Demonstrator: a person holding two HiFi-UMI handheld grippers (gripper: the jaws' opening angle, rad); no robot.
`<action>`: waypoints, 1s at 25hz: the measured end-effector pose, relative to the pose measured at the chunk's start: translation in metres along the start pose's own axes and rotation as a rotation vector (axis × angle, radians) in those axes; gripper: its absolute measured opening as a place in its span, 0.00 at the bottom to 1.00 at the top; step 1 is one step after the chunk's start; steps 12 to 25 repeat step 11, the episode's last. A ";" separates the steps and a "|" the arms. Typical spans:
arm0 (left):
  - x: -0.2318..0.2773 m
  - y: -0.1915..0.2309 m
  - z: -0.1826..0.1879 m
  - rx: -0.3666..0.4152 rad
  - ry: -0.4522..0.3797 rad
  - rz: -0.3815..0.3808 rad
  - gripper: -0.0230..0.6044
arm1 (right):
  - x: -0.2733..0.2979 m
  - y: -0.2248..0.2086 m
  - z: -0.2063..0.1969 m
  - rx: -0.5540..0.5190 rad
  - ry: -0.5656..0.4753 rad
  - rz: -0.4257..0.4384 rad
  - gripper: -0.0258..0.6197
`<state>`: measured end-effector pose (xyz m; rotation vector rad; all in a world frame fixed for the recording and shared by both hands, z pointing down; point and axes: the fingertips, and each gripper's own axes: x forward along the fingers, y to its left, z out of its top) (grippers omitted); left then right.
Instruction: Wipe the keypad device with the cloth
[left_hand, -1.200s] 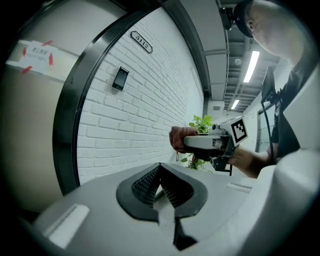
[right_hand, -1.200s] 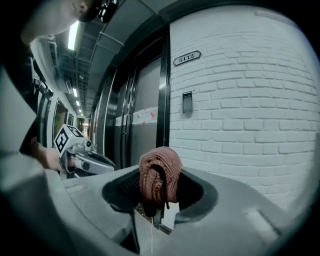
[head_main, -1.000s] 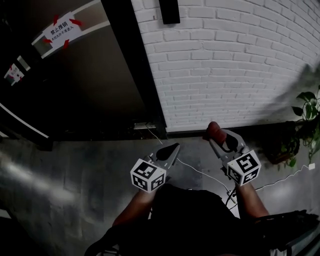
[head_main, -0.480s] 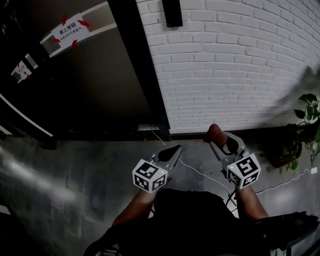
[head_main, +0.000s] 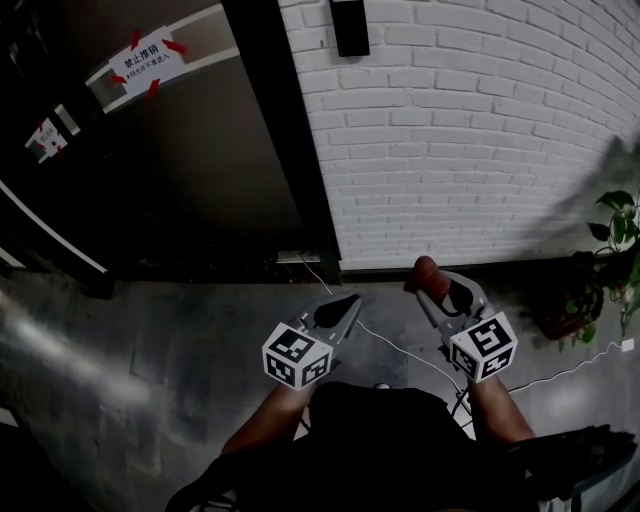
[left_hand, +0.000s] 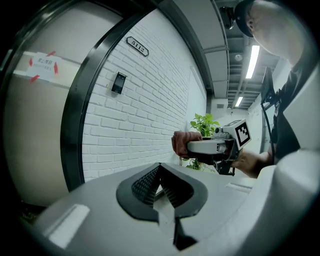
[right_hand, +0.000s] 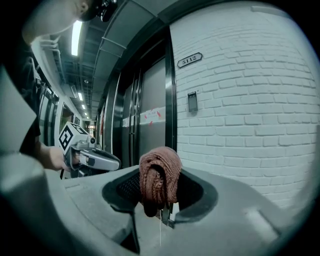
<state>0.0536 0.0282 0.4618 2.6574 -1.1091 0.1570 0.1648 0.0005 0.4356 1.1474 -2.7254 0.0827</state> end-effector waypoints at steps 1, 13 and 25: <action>-0.001 0.000 0.001 0.004 -0.003 0.002 0.06 | 0.000 0.001 0.001 -0.002 0.000 0.000 0.28; -0.007 0.002 0.008 0.021 -0.023 0.028 0.06 | -0.001 0.006 0.003 -0.012 -0.004 0.012 0.28; -0.007 0.002 0.008 0.021 -0.023 0.028 0.06 | -0.001 0.006 0.003 -0.012 -0.004 0.012 0.28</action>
